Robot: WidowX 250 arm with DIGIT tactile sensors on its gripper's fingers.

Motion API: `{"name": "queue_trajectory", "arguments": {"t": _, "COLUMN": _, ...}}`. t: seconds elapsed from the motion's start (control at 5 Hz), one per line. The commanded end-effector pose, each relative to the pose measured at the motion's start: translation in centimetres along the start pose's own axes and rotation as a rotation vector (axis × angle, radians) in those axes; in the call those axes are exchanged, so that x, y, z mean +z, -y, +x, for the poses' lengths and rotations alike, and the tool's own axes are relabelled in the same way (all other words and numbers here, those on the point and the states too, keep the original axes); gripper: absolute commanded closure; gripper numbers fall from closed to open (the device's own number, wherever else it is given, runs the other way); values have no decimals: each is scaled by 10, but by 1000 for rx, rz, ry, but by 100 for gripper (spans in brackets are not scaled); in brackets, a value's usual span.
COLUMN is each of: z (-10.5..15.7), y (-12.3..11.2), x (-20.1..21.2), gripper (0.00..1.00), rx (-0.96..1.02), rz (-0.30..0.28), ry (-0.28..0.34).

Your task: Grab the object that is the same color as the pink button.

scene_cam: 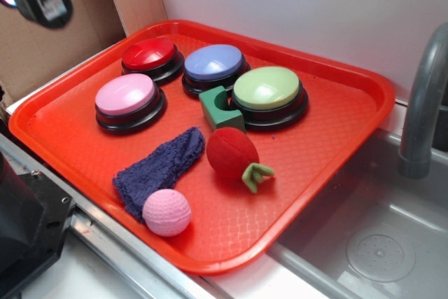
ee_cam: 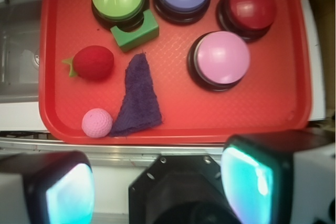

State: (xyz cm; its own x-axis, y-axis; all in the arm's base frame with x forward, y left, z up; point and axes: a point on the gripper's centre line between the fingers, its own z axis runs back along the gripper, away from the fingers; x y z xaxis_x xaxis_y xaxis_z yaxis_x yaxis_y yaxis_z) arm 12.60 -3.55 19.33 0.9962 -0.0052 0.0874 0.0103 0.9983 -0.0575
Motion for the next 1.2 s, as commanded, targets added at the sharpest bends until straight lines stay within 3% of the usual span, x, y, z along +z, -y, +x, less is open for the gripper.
{"name": "queue_trajectory", "arguments": {"t": 0.0, "z": 7, "y": 29, "x": -47, "gripper": 0, "rx": -15, "rz": -53, "ry": -21}}
{"name": "queue_trajectory", "arguments": {"t": 0.2, "z": 9, "y": 42, "x": -67, "gripper": 0, "rx": 1, "rz": -30, "ry": -33}}
{"name": "queue_trajectory", "arguments": {"t": 0.4, "z": 9, "y": 61, "x": -92, "gripper": 0, "rx": -31, "rz": -55, "ry": -58}}
{"name": "queue_trajectory", "arguments": {"t": 1.0, "z": 3, "y": 90, "x": -156, "gripper": 0, "rx": -15, "rz": 27, "ry": -151}}
